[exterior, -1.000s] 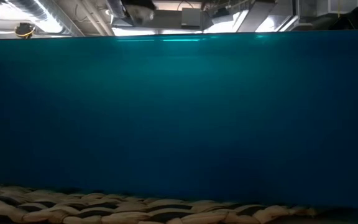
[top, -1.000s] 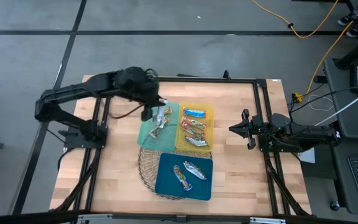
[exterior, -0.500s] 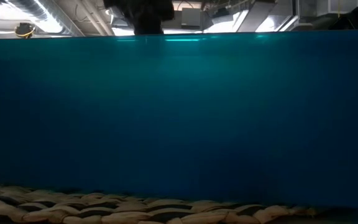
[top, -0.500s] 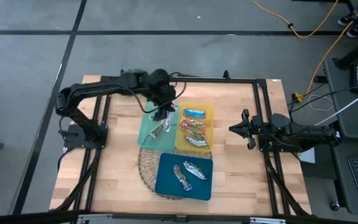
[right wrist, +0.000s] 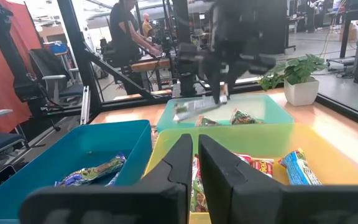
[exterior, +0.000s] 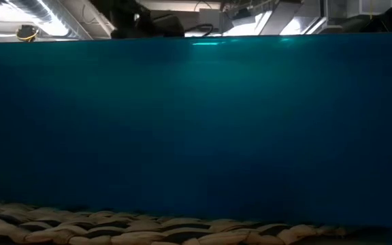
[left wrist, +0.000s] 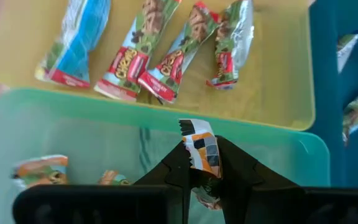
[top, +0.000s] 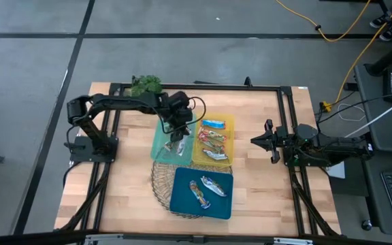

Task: Pick and place Granola Bars by type
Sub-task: Put the yellow granola bar into the green bin

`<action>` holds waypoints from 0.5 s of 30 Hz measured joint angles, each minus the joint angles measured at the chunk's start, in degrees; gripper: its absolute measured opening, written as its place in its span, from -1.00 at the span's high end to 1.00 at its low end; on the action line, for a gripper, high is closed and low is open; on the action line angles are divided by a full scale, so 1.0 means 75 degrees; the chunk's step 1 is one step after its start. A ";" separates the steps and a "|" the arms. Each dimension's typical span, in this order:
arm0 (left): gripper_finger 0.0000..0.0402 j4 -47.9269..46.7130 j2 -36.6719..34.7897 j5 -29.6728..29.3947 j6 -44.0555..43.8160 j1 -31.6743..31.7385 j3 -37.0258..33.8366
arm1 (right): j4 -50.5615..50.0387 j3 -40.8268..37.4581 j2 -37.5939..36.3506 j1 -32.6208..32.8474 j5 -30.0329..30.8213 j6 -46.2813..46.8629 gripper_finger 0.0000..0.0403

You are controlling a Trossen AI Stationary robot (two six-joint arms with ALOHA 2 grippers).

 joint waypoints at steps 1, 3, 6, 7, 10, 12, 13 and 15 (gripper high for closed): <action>0.77 0.0214 0.0003 -0.0003 -0.0152 -0.0003 -0.0166 | -0.0002 0.0000 -0.0002 0.0000 0.0000 -0.0001 0.84; 0.77 0.0665 0.0003 -0.0005 -0.0402 0.0000 -0.0456 | -0.0001 0.0000 -0.0002 0.0000 0.0000 0.0005 0.84; 0.77 0.1175 0.0003 -0.0007 -0.0672 0.0000 -0.0829 | 0.0000 0.0000 -0.0002 0.0000 0.0000 -0.0001 0.84; 0.77 0.1360 0.0003 -0.0010 -0.0750 0.0000 -0.0948 | 0.0000 0.0000 0.0000 0.0000 0.0000 -0.0001 0.84; 0.77 0.1721 0.0003 -0.0044 -0.0929 0.0000 -0.1201 | -0.0002 0.0000 -0.0002 0.0000 0.0000 -0.0003 0.84; 0.77 0.2012 0.0003 -0.0069 -0.1024 0.0000 -0.1390 | -0.0002 0.0000 -0.0001 0.0000 0.0000 0.0002 0.84; 0.77 0.2146 0.0003 -0.0090 -0.1097 0.0000 -0.1496 | -0.0002 0.0000 -0.0002 0.0000 0.0000 0.0002 0.84; 0.77 0.2302 0.0003 -0.0225 -0.1235 0.0000 -0.1665 | -0.0002 0.0000 -0.0002 0.0000 0.0000 -0.0003 0.84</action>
